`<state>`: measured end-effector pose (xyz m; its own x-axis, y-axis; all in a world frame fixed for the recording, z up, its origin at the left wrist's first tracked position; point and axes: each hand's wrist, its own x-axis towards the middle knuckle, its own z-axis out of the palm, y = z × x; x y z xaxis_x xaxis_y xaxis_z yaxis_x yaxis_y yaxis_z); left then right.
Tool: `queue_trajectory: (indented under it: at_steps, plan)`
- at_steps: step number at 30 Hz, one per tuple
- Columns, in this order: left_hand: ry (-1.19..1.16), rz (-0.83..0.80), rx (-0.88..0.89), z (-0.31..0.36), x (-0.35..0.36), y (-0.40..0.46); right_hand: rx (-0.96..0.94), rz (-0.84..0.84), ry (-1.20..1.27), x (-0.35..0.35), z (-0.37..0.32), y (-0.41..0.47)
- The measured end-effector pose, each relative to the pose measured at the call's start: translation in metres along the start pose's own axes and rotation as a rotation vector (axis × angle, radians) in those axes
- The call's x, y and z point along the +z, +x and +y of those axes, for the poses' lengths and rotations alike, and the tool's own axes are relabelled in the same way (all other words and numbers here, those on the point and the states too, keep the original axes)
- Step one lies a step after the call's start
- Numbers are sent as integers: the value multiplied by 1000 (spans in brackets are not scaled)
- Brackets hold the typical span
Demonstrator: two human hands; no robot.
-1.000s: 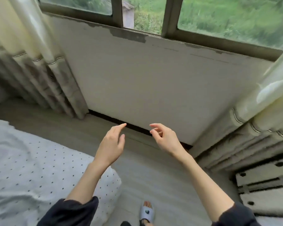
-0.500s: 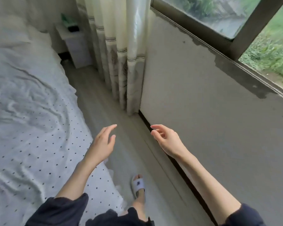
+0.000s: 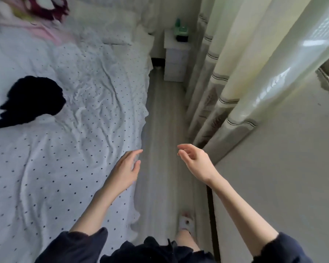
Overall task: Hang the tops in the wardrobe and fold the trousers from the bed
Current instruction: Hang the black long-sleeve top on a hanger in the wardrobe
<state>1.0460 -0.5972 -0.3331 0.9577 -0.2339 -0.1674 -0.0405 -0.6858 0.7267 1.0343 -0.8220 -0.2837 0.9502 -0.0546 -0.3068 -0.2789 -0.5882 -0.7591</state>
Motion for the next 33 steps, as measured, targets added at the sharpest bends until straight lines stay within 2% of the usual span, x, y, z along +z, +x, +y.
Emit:
queue_trajectory:
  at_steps: [8, 14, 17, 22, 26, 33]
  plan:
    - [-17, 268, -244, -2, -43, 139, -224, -255, -33, -16, -65, 212]
    - [-54, 441, -407, -5, -76, 203, -346, -415, -107, -11, -130, 327]
    - [-112, 529, -520, -25, -94, 228, -395, -555, -158, 15, -162, 378]
    - [-139, 648, -611, -67, -132, 274, -469, -665, -210, 64, -205, 450]
    - [-170, 639, -662, -109, -157, 319, -492, -683, -231, 110, -243, 505]
    - [-272, 666, -836, -202, -212, 395, -560, -827, -407, 208, -295, 612]
